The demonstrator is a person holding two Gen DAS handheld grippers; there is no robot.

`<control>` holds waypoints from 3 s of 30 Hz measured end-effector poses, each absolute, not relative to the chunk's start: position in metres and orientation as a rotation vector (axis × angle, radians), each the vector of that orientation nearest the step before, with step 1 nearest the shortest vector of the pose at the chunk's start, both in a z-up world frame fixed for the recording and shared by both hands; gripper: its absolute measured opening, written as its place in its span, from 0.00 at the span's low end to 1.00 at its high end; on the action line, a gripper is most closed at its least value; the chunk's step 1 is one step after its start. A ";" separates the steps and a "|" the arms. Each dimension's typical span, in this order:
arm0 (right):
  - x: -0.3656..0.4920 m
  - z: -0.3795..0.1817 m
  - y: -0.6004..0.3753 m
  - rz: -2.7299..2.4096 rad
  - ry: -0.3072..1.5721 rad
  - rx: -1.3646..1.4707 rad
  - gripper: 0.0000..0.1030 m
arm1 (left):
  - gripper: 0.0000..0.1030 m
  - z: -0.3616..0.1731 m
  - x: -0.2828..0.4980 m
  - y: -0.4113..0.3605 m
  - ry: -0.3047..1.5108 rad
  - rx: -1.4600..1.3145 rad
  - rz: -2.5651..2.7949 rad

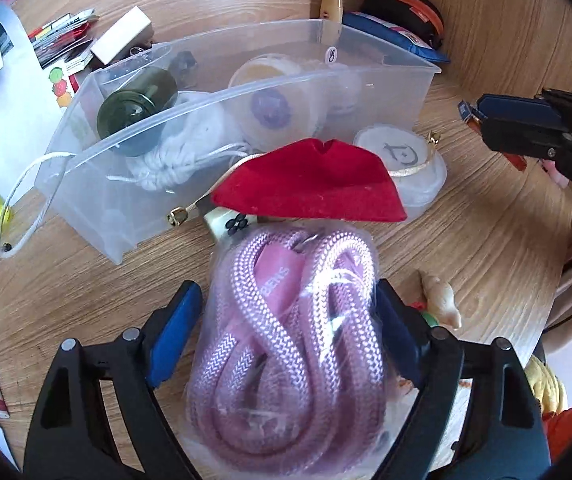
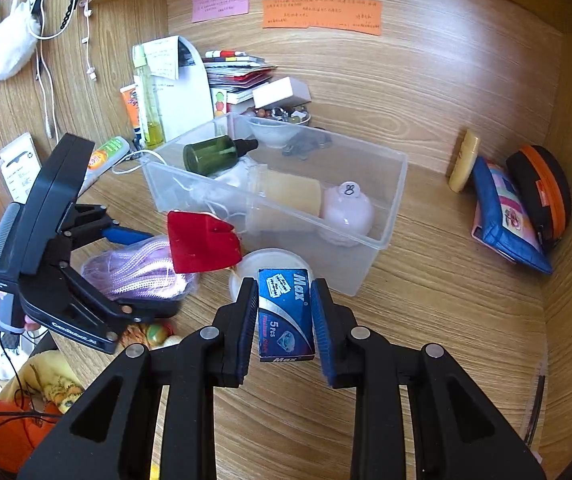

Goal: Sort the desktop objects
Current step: 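Grasp the bagged pink rope with the left gripper while the right gripper grasps the blue Max box, then carry the pink rope bag and blue box toward the clear box, then lower both items into the clear box and open both grippers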

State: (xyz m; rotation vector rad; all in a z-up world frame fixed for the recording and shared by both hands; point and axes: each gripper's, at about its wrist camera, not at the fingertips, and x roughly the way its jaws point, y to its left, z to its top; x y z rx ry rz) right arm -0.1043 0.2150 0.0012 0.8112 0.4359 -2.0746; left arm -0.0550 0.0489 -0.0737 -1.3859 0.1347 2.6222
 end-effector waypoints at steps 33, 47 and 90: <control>-0.138 0.037 0.182 -2.083 0.323 0.715 0.24 | 0.54 0.026 -0.041 -0.034 -0.160 -0.953 2.912; -0.193 0.054 0.148 -2.102 0.235 0.712 0.24 | 0.54 0.046 -0.123 -0.024 -0.213 -0.934 2.861; -0.231 -0.004 0.114 -2.190 0.413 0.839 0.24 | 0.58 -0.018 -0.188 0.013 -0.095 -1.119 2.882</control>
